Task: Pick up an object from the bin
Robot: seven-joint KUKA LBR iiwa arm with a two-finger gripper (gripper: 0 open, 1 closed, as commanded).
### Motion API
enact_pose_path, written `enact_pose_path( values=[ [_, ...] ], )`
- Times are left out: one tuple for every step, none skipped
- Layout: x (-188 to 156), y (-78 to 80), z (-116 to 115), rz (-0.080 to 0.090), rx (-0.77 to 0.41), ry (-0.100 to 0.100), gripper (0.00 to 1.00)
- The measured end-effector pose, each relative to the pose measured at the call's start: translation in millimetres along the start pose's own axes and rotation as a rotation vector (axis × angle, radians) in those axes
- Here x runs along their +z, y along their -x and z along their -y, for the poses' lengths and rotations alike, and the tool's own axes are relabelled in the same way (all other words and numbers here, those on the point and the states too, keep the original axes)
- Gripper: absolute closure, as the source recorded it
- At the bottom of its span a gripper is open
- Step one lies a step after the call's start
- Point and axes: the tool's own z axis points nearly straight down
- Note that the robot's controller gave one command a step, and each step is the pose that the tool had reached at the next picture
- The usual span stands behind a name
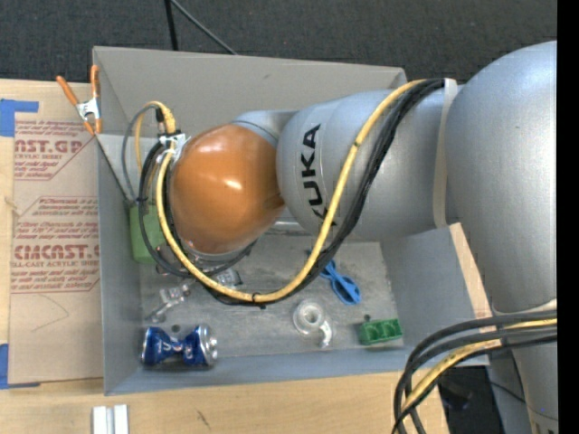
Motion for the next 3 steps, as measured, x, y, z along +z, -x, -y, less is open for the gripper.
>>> enact_pose_path(
  values=[
    [44.4, 13.2, -27.6, 0.005, -0.198, -0.022, 0.0],
    [43.2, 12.7, -27.9, 0.003, -0.198, -0.018, 1.0],
    [46.2, 3.0, -19.4, 0.006, -0.837, -0.017, 1.0]
  ],
)
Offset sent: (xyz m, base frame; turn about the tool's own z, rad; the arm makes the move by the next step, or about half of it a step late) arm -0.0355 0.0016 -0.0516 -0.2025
